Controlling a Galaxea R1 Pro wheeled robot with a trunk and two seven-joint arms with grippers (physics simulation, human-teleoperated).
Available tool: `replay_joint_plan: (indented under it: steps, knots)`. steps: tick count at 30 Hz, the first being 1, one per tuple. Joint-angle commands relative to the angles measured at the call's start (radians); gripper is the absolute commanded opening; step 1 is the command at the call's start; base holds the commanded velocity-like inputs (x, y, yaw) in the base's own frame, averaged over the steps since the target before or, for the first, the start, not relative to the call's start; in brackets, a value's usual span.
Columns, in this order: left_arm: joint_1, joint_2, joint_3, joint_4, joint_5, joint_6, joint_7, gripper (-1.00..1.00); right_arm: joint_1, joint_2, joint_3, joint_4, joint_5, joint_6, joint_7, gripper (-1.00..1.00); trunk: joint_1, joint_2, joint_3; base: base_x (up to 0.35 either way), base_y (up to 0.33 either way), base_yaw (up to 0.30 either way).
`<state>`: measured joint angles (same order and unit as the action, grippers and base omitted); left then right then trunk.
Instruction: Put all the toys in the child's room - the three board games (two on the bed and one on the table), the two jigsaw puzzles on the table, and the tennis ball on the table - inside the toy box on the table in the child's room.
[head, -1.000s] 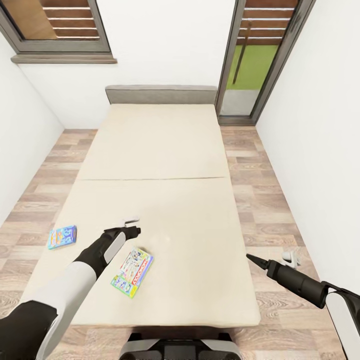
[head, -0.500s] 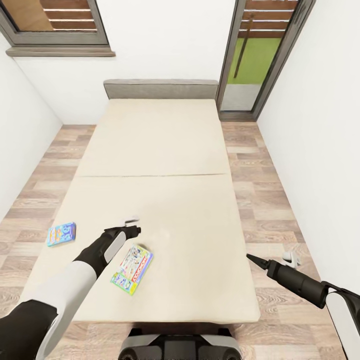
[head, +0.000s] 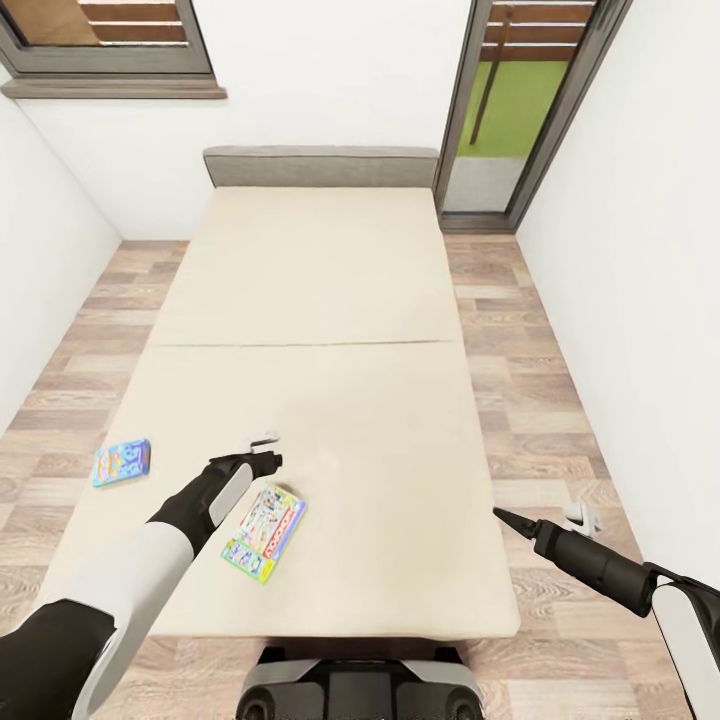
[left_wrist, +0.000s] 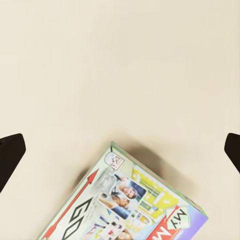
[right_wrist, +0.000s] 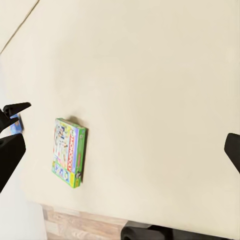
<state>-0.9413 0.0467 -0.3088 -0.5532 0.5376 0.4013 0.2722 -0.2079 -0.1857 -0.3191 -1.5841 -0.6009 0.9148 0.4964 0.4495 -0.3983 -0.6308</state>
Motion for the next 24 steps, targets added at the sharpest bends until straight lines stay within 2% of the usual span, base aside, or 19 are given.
replay_joint_plan:
  steps: [1,24]
  knots:
    - [-0.001,0.002,-0.008,-0.002,0.01,0.003,0.009,1.0,-0.001,0.0,-0.001,0.0,0.003,0.006,0.005,1.0,0.0,-0.002,-0.003,0.0,0.0,0.0]
    - [-0.001,0.005,-0.009,-0.002,0.011,0.001,0.009,1.0,-0.002,0.0,-0.002,0.0,0.003,0.006,0.005,1.0,0.0,-0.002,-0.041,0.0,0.0,0.0]
